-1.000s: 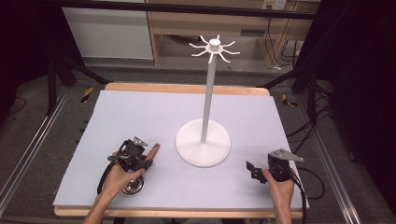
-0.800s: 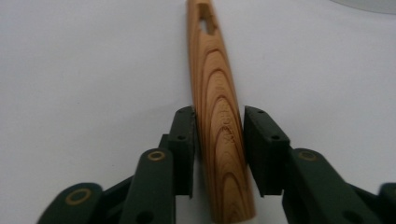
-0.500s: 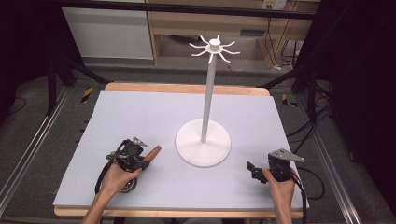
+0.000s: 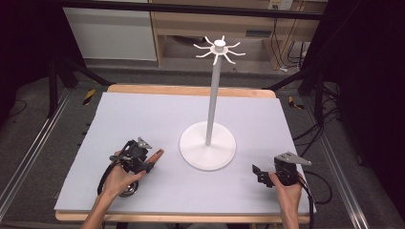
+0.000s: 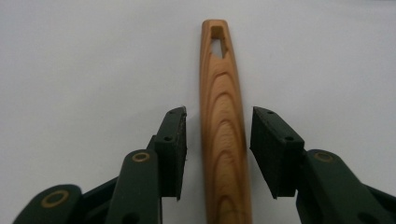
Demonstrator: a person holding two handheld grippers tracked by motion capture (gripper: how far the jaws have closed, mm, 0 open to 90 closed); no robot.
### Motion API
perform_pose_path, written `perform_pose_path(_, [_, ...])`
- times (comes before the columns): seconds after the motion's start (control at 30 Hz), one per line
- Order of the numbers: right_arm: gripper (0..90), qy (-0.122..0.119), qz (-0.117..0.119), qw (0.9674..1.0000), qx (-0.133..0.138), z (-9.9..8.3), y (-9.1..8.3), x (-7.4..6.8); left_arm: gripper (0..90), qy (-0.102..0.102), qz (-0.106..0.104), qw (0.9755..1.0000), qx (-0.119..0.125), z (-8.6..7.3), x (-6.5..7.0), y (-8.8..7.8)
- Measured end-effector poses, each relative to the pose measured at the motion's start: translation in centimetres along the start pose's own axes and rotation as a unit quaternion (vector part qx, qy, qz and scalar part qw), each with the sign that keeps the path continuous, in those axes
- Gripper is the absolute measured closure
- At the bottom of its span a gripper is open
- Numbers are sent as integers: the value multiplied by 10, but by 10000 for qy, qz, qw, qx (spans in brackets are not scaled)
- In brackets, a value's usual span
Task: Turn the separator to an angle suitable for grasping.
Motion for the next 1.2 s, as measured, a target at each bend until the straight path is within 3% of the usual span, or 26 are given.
perform_pose_path(0.67, [55, 14, 64, 10000, 5, 0, 0, 0, 634, 159, -48, 9995, -275, 8, 1, 11])
perform_pose_path(1.03, [54, 27, 85, 10000, -12, 0, 1, -1, 652, -10, -192, 9990, -401, 8, 1, 12])
perform_pose_path(1.2, [54, 39, 112, 9999, -14, 0, 1, -1, 662, 29, -239, 9981, -560, 9, 1, 12])
Point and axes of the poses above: each handheld gripper's, and its own axes: y roughly forward along the jaws, z roughly out of its top, x roughly to its right, the point moved 10 cm from there along y, roughly forward along the jaws, and after that the axes turned 10 degrees about z, right-handed, at the moved point
